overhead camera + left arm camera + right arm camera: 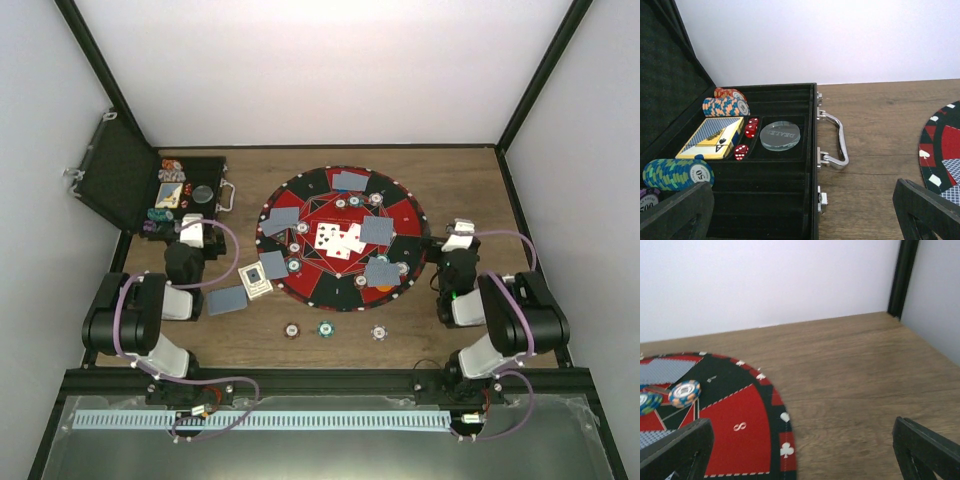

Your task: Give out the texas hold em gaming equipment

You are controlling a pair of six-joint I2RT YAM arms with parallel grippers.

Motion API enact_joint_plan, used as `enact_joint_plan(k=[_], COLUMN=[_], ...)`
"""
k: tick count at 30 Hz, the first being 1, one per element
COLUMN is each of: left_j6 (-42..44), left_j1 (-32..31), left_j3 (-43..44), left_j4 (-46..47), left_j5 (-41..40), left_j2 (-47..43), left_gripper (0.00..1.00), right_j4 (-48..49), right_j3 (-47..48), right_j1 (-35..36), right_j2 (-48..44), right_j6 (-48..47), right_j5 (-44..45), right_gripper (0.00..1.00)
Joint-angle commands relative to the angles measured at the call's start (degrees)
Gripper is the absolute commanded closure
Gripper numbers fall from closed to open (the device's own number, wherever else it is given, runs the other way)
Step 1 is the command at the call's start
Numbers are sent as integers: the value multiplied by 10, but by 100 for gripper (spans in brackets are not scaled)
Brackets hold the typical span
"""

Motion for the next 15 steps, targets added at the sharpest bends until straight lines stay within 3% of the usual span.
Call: enact_joint_plan(k=[1, 15], left_j6=[-17, -24], left_j1=[2, 3], left_j3=[10, 14], left_j4=[20, 12], left_j5=[-15, -27], left_j2=[1, 3], left_gripper=[0, 0], right_j4=[46, 59], right_j3=[25, 20], right_j1=[-8, -11], right_j2=[27, 28], right_j6=[-36, -35], right_j5=[-67, -69], right_gripper=[0, 0])
